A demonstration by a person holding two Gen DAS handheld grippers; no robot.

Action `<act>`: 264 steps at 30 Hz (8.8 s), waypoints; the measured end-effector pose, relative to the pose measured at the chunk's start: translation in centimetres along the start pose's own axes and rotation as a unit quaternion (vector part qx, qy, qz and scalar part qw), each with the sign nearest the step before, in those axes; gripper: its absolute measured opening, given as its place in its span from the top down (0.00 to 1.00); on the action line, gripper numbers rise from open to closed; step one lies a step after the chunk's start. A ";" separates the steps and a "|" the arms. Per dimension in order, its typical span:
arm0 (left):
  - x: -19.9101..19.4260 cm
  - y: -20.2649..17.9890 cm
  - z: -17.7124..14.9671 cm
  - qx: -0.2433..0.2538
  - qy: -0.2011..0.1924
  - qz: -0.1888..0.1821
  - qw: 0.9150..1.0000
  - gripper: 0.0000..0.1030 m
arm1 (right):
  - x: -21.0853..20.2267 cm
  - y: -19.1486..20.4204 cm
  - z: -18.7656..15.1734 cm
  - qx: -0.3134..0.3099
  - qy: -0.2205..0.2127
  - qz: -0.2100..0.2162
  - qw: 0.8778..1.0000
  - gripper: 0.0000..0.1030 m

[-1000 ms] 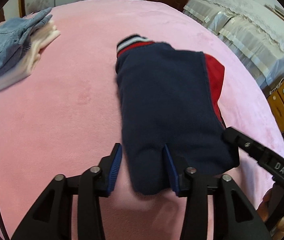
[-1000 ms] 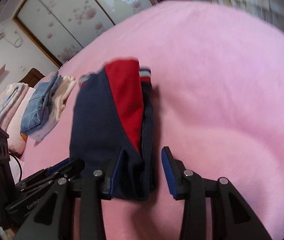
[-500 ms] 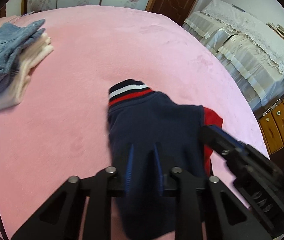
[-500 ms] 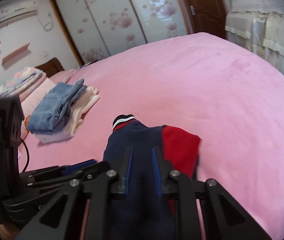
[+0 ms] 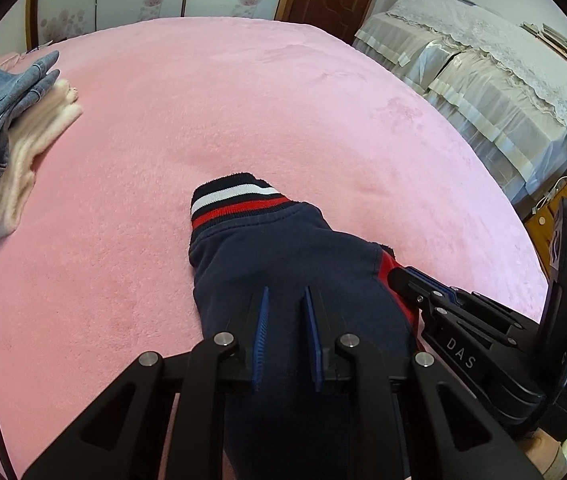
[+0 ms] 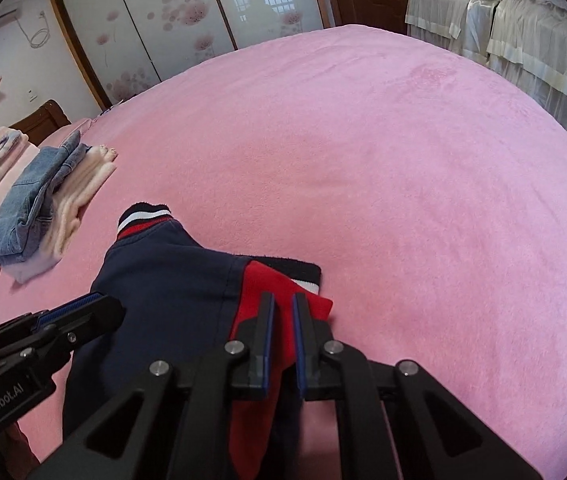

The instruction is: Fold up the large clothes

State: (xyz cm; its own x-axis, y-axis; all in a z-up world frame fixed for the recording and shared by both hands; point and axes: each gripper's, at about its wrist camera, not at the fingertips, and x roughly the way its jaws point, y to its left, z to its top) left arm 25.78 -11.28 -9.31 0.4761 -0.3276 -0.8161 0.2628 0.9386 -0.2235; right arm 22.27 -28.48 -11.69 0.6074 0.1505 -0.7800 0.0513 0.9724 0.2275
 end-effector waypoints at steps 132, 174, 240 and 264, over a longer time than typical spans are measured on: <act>-26.3 31.0 13.1 -0.050 -0.122 -0.005 0.991 0.65 | -3.9 38.9 12.9 -0.049 -0.036 0.326 0.943 0.78; -20.9 24.3 7.5 -0.073 -0.031 0.149 0.986 0.11 | -6.0 30.0 8.1 -0.101 -0.001 0.111 0.989 0.43; -34.7 -0.2 -20.5 -0.079 -0.045 0.178 0.980 0.11 | -30.8 18.0 -16.6 -0.073 -0.057 0.037 0.995 0.20; -34.6 0.2 -20.5 -0.078 -0.037 0.173 0.981 0.11 | -31.0 18.0 -16.8 -0.077 -0.058 0.020 0.995 0.20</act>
State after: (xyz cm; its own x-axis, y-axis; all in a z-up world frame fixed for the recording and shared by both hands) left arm -7.84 2.46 7.92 0.5755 0.0129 -0.8177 -0.0548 0.9982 -0.0228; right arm -8.92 -12.67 6.76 0.6940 0.1776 -0.6978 -0.0927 0.9831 0.1580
